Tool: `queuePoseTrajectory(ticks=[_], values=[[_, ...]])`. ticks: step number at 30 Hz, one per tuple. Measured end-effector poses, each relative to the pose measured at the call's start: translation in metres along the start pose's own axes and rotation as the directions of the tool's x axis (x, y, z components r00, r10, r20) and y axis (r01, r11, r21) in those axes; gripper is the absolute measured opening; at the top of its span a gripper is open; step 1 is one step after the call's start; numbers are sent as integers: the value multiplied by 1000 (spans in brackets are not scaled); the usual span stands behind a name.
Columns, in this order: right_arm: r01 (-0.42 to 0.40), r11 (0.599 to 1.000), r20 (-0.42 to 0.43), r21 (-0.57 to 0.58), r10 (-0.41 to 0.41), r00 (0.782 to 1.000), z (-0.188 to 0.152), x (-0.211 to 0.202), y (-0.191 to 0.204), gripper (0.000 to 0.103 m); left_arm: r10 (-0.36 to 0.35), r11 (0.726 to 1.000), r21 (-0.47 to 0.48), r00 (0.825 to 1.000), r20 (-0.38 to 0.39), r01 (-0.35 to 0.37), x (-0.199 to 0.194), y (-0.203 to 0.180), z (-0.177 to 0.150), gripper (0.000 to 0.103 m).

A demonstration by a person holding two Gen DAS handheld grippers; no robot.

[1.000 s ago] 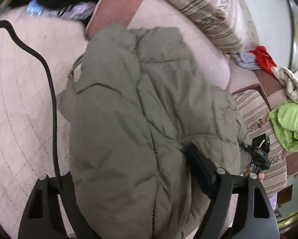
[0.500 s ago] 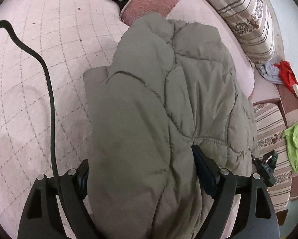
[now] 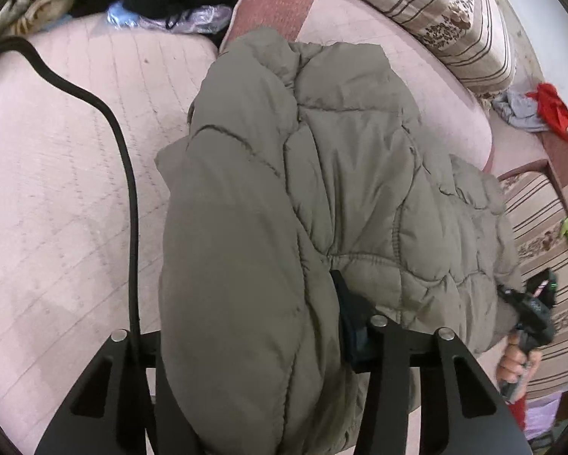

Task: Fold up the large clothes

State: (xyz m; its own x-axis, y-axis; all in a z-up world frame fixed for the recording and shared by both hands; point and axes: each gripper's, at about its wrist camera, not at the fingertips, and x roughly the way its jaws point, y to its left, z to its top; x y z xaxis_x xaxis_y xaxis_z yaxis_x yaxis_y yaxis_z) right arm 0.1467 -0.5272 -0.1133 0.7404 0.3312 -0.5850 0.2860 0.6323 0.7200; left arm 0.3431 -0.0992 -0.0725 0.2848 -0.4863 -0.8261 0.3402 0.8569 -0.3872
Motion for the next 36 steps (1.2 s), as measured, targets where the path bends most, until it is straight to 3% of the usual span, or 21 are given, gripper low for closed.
queuePoseTrajectory(ticks=[11, 19, 30, 36], values=[[51, 999, -30, -16, -52, 998, -33, -20, 18, 43, 120, 992, 43, 992, 51, -122, -38, -17, -42, 44], [72, 997, -34, -5, -73, 997, -55, -31, 9, 43, 162, 983, 78, 983, 82, -169, -51, -18, -73, 44], [128, 992, -33, -6, -128, 991, -58, -21, -1, 45, 326, 914, 194, 930, 169, -356, -42, -37, -85, 44], [141, 990, -42, -19, -142, 989, -55, -16, -4, 47, 336, 914, 183, 928, 163, -363, -33, -29, -81, 45]])
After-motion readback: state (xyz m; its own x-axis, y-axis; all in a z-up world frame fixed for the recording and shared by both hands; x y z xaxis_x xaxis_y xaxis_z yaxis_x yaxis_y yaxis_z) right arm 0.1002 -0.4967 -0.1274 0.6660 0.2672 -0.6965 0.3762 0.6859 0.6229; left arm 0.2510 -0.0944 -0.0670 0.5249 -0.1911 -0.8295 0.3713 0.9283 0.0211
